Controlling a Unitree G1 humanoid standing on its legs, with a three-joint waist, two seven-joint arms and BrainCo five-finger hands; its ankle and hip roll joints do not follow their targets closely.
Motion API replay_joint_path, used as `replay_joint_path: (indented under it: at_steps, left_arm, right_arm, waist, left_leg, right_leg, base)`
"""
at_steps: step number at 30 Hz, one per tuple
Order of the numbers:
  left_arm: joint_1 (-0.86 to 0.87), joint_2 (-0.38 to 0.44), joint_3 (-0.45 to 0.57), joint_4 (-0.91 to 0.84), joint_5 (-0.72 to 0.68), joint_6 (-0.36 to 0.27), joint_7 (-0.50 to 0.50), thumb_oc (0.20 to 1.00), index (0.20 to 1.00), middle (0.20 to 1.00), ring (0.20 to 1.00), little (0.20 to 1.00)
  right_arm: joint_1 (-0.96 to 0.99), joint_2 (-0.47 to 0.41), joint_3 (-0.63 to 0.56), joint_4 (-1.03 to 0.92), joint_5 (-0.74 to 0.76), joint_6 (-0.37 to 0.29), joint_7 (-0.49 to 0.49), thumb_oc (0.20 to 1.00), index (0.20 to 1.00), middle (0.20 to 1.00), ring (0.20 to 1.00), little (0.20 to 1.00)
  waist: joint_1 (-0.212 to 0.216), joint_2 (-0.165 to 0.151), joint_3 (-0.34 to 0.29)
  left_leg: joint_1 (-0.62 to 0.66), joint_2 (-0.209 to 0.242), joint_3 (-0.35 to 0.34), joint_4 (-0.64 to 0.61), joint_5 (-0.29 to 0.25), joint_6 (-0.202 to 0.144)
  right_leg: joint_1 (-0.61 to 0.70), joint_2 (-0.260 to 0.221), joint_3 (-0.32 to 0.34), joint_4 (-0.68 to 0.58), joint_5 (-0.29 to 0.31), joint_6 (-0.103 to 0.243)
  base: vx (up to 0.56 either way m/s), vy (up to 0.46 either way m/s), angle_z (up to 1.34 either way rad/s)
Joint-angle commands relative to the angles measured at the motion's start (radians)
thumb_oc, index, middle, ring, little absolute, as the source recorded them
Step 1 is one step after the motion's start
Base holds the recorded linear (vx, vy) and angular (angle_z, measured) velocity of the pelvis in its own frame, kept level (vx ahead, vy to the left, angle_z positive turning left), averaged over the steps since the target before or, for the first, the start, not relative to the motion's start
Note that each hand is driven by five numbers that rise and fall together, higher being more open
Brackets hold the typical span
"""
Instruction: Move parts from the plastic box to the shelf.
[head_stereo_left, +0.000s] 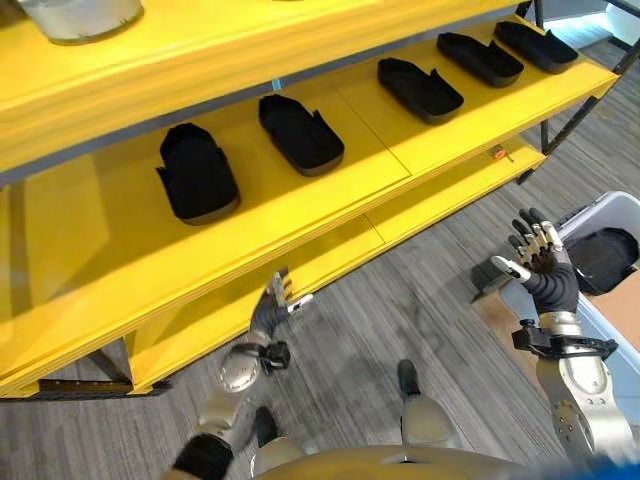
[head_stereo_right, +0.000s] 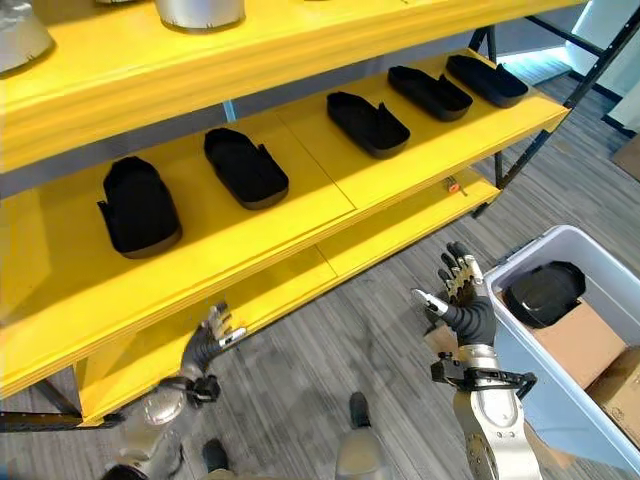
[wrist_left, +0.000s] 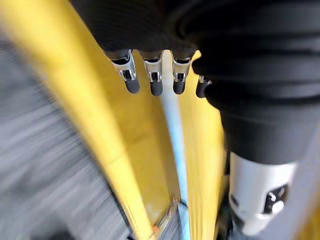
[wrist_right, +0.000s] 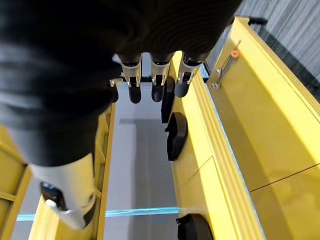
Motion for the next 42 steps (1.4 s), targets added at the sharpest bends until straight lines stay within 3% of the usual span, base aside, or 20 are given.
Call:
replay_joint_path:
  at_steps: [1, 4, 6, 9, 11, 12, 13, 14, 17, 18, 20, 28, 29, 31, 32, 34, 35, 36, 38, 42]
  left_arm:
    - [0.001, 0.049, 0.038, -0.128, -0.148, -0.023, -0.101, 1.000, 1.000, 1.000, 1.000, 1.000]
    - [0.049, 0.068, 0.042, -0.198, -0.160, -0.018, -0.138, 1.000, 1.000, 1.000, 1.000, 1.000]
    - [0.051, 0.082, 0.058, -0.239, -0.166, -0.026, -0.149, 1.000, 1.000, 1.000, 1.000, 1.000]
    - [0.054, 0.087, 0.085, -0.274, -0.157, -0.040, -0.147, 1.000, 1.000, 1.000, 1.000, 1.000]
    - [0.074, 0.081, 0.101, -0.290, -0.153, -0.043, -0.152, 1.000, 1.000, 1.000, 1.000, 1.000]
    - [0.103, 0.080, 0.106, -0.309, -0.135, -0.040, -0.162, 1.000, 1.000, 1.000, 1.000, 1.000]
    - [0.122, 0.087, 0.108, -0.310, -0.099, -0.042, -0.171, 1.000, 1.000, 1.000, 1.000, 1.000]
    - [0.122, 0.087, 0.108, -0.310, -0.099, -0.042, -0.171, 1.000, 1.000, 1.000, 1.000, 1.000]
    - [0.138, 0.088, 0.110, -0.313, -0.060, -0.041, -0.172, 1.000, 1.000, 1.000, 1.000, 1.000]
    - [0.136, 0.088, 0.111, -0.313, -0.056, -0.042, -0.168, 1.000, 1.000, 1.000, 1.000, 1.000]
    - [0.147, 0.075, 0.112, -0.314, -0.061, -0.041, -0.171, 1.000, 1.000, 1.000, 1.000, 1.000]
    - [0.140, 0.079, 0.093, -0.317, -0.026, -0.045, -0.147, 1.000, 1.000, 1.000, 1.000, 1.000]
    - [0.135, 0.088, 0.102, -0.317, -0.022, -0.046, -0.134, 1.000, 1.000, 1.000, 1.000, 1.000]
    - [0.129, 0.093, 0.104, -0.318, -0.013, -0.049, -0.126, 1.000, 1.000, 1.000, 1.000, 1.000]
    - [0.110, 0.116, 0.110, -0.326, 0.025, -0.055, -0.106, 1.000, 1.000, 1.000, 1.000, 1.000]
    - [0.102, 0.122, 0.111, -0.323, 0.046, -0.059, -0.102, 1.000, 1.000, 1.000, 1.000, 1.000]
    - [0.100, 0.126, 0.113, -0.323, 0.063, -0.063, -0.092, 1.000, 1.000, 1.000, 1.000, 1.000]
    - [0.097, 0.124, 0.120, -0.309, 0.058, -0.061, -0.078, 1.000, 1.000, 1.000, 1.000, 1.000]
    - [0.099, 0.122, 0.129, -0.308, 0.048, -0.063, -0.075, 1.000, 1.000, 1.000, 1.000, 1.000]
    - [0.087, 0.117, 0.137, -0.308, 0.070, -0.065, -0.065, 1.000, 1.000, 1.000, 1.000, 1.000]
  right_arm:
    - [-0.006, -0.002, -0.057, -0.111, -0.048, -0.059, 0.006, 1.000, 1.000, 1.000, 1.000, 1.000]
    - [0.007, -0.011, -0.065, -0.122, -0.059, -0.064, 0.018, 1.000, 1.000, 1.000, 1.000, 1.000]
    - [0.028, -0.021, -0.088, -0.127, -0.073, -0.071, 0.015, 1.000, 1.000, 1.000, 1.000, 1.000]
    - [0.052, -0.027, -0.123, -0.118, -0.089, -0.073, 0.003, 1.000, 1.000, 1.000, 1.000, 1.000]
    - [0.059, -0.030, -0.132, -0.107, -0.100, -0.069, 0.011, 1.000, 1.000, 1.000, 1.000, 1.000]
    - [0.075, -0.030, -0.141, -0.104, -0.091, -0.065, 0.034, 1.000, 1.000, 1.000, 1.000, 1.000]
    - [0.086, -0.028, -0.139, -0.092, -0.077, -0.061, 0.062, 1.000, 1.000, 1.000, 1.000, 1.000]
    - [0.086, -0.027, -0.139, -0.092, -0.077, -0.061, 0.062, 1.000, 1.000, 1.000, 1.000, 1.000]
    - [0.067, -0.018, -0.099, -0.062, -0.067, -0.057, 0.091, 1.000, 1.000, 1.000, 1.000, 1.000]
    - [0.052, -0.019, -0.090, -0.055, -0.067, -0.053, 0.095, 1.000, 1.000, 1.000, 1.000, 1.000]
    - [0.031, -0.008, -0.067, -0.054, -0.051, -0.051, 0.110, 1.000, 1.000, 1.000, 1.000, 1.000]
    - [0.020, 0.020, -0.040, -0.028, -0.014, -0.039, 0.100, 1.000, 1.000, 1.000, 1.000, 1.000]
    - [0.001, 0.019, -0.021, -0.023, 0.003, -0.027, 0.101, 1.000, 1.000, 1.000, 1.000, 1.000]
    - [-0.005, 0.021, -0.015, -0.019, 0.004, -0.025, 0.096, 1.000, 1.000, 1.000, 1.000, 1.000]
    - [-0.022, 0.031, 0.002, -0.022, -0.002, -0.018, 0.098, 1.000, 1.000, 1.000, 1.000, 1.000]
    - [-0.035, 0.034, 0.007, -0.021, -0.010, -0.015, 0.095, 1.000, 1.000, 1.000, 1.000, 1.000]
    - [-0.048, 0.041, 0.018, -0.019, -0.015, -0.013, 0.093, 1.000, 1.000, 1.000, 1.000, 1.000]
    - [-0.085, 0.047, 0.050, 0.005, -0.020, -0.005, 0.078, 1.000, 1.000, 1.000, 1.000, 1.000]
    - [-0.110, 0.040, 0.061, 0.018, -0.032, -0.001, 0.078, 1.000, 1.000, 1.000, 1.000, 1.000]
    - [-0.126, 0.043, 0.060, 0.023, -0.054, 0.014, 0.053, 1.000, 1.000, 1.000, 1.000, 1.000]
  waist:
    - [0.026, 0.023, 0.014]
    - [0.044, 0.032, 0.022]
    - [0.053, 0.032, 0.031]
    - [0.049, 0.017, 0.025]
    - [0.058, 0.011, 0.015]
    - [0.068, 0.003, -0.001]
    - [0.083, -0.002, -0.015]
    - [0.083, -0.001, -0.017]
    - [0.119, -0.008, -0.029]
    - [0.123, -0.007, -0.032]
    - [0.121, -0.007, -0.043]
    - [0.120, -0.035, -0.079]
    - [0.118, -0.040, -0.069]
    - [0.119, -0.040, -0.061]
    - [0.132, -0.030, -0.031]
    - [0.134, -0.026, -0.026]
    - [0.144, -0.021, -0.015]
    - [0.158, 0.002, -0.004]
    - [0.156, 0.018, 0.006]
    - [0.145, 0.020, 0.027]
  left_leg:
    - [-0.076, 0.037, -0.043, 0.072, 0.031, 0.080]
    - [-0.092, 0.049, -0.088, 0.096, 0.105, 0.076]
    - [-0.136, 0.055, -0.111, 0.137, 0.216, 0.065]
    - [-0.154, 0.030, -0.099, 0.172, 0.218, 0.064]
    - [-0.163, -0.066, -0.154, 0.186, 0.142, 0.090]
    - [-0.167, -0.197, -0.206, 0.167, 0.040, 0.130]
    - [-0.166, -0.323, -0.274, 0.143, -0.019, 0.164]
    - [-0.168, -0.323, -0.275, 0.142, -0.017, 0.164]
    - [-0.162, -0.479, -0.466, 0.124, -0.050, 0.203]
    - [-0.171, -0.506, -0.514, 0.117, -0.038, 0.206]
    - [-0.133, -0.497, -0.546, 0.090, -0.052, 0.233]
    - [-0.071, -0.475, -0.469, 0.044, -0.073, 0.265]
    - [-0.057, -0.460, -0.398, 0.065, -0.104, 0.279]
    - [-0.060, -0.454, -0.369, 0.082, -0.118, 0.283]
    - [-0.049, -0.431, -0.308, 0.109, -0.156, 0.293]
    - [-0.044, -0.420, -0.284, 0.111, -0.162, 0.289]
    - [-0.027, -0.406, -0.247, 0.113, -0.179, 0.284]
    - [0.004, -0.365, -0.175, 0.092, -0.193, 0.266]
    - [0.045, -0.339, -0.139, 0.073, -0.218, 0.249]
    - [0.103, -0.326, -0.088, 0.052, -0.238, 0.228]
  right_leg:
    - [-0.081, 0.061, 0.021, 0.313, -0.282, -0.084]
    - [-0.061, 0.091, -0.004, 0.326, -0.311, -0.120]
    - [-0.010, 0.106, -0.035, 0.302, -0.315, -0.153]
    - [0.052, 0.108, -0.052, 0.211, -0.293, -0.166]
    - [0.080, 0.107, -0.043, 0.139, -0.255, -0.163]
    - [0.097, 0.106, -0.042, 0.072, -0.214, -0.155]
    - [0.111, 0.121, -0.034, 0.029, -0.182, -0.149]
    - [0.110, 0.122, -0.035, 0.026, -0.179, -0.148]
    - [0.109, 0.166, 0.012, -0.008, -0.143, -0.138]
    - [0.104, 0.181, 0.027, -0.015, -0.130, -0.135]
    - [0.103, 0.212, 0.072, -0.034, -0.120, -0.134]
    - [0.119, 0.210, 0.121, -0.039, -0.114, -0.123]
    - [0.100, 0.214, 0.160, 0.023, -0.123, -0.123]
    - [0.084, 0.218, 0.172, 0.056, -0.131, -0.120]
    - [0.017, 0.198, 0.107, 0.216, -0.170, -0.092]
    - [-0.016, 0.169, 0.059, 0.249, -0.155, -0.068]
    - [-0.026, 0.113, -0.028, 0.257, -0.148, -0.045]
    - [-0.084, 0.007, -0.176, 0.221, -0.095, -0.041]
    - [-0.135, -0.060, -0.235, 0.177, -0.050, -0.016]
    - [-0.145, -0.130, -0.310, 0.036, 0.057, 0.018]
  base:
    - [-0.02, -0.340, -0.05]
    - [-0.02, -0.265, 0.09]
    - [-0.04, -0.362, 0.33]
    - [-0.02, -0.243, 0.60]
    - [0.01, -0.118, 0.16]
    - [0.09, -0.144, 0.00]
    - [0.09, -0.104, -0.01]
    - [0.09, -0.077, -0.23]
    - [0.06, -0.081, -0.53]
    - [0.06, -0.060, -0.68]
    - [0.05, 0.002, -0.71]
    - [0.08, 0.055, -0.38]
    - [0.05, 0.060, -0.53]
    - [0.02, 0.077, -0.88]
    - [-0.01, 0.071, -1.22]
    - [0.02, 0.025, -1.13]
    - [0.06, -0.026, -1.36]
    - [0.07, -0.036, -1.49]
    - [0.12, -0.056, -1.77]
    - [0.18, -0.093, -0.80]
